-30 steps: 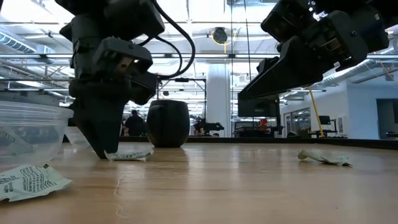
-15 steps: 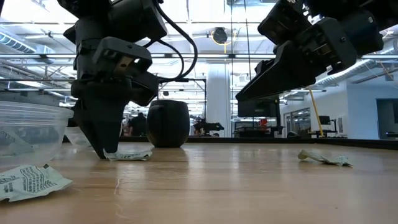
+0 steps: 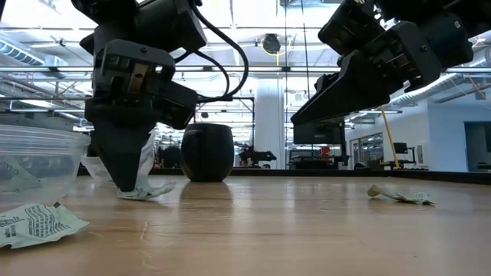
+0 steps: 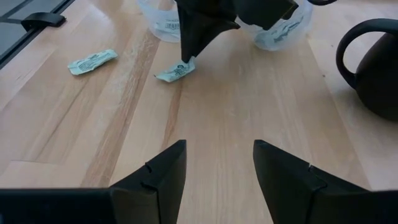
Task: Pick and place Stevia / Truvia into bins
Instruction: Put the green stevia packet into the top transparent container
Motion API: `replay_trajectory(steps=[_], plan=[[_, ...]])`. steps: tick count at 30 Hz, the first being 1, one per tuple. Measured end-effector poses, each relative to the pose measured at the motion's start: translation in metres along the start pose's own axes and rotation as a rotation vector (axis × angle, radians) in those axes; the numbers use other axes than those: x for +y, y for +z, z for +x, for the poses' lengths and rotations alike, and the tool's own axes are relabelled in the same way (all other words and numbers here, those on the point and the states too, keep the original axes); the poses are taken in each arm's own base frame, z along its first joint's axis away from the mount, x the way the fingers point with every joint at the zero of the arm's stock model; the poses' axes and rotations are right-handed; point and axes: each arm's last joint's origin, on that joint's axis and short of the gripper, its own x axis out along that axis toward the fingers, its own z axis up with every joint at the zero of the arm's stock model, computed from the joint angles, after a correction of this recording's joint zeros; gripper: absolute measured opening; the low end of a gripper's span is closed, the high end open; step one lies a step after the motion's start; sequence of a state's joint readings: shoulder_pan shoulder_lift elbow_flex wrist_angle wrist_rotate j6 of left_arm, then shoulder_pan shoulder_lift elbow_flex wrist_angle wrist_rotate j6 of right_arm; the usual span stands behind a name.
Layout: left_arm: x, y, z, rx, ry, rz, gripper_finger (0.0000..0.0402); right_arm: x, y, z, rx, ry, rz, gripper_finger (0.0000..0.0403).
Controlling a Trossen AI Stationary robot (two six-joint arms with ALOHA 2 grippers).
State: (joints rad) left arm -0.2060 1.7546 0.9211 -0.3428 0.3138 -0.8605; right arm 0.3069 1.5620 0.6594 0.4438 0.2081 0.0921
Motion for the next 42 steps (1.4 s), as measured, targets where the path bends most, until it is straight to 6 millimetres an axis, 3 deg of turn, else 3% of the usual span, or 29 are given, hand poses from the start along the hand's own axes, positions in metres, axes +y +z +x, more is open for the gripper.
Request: replay_trajectory(steps=[6,15,21,26,31,42], plan=[[-0.001,0.0,-0.015,-0.018,-0.009,0.043,0.0005,0.0,0.0,0.0,0.0,0.0,0.0,0.018],[-0.002,-0.012,-0.064,-0.169,0.106,0.149,0.0003,0.0,0.0,0.0,0.001,0.0,0.0,0.018],[0.005,-0.024,-0.099,-0.304,0.29,0.242,0.0004,0.0,0.0,0.0,0.001,0.0,0.0,0.018],[0.02,-0.032,-0.122,-0.374,0.469,0.187,0.0007,0.0,0.0,0.0,0.002,0.0,0.0,0.018],[0.034,-0.027,-0.123,-0.341,0.544,0.119,0.0003,0.0,0.0,0.0,0.0,0.0,0.0,0.018],[0.052,-0.012,-0.096,-0.248,0.535,0.066,0.0014,0.0,-0.001,0.0,0.009,0.0,-0.002,0.018]])
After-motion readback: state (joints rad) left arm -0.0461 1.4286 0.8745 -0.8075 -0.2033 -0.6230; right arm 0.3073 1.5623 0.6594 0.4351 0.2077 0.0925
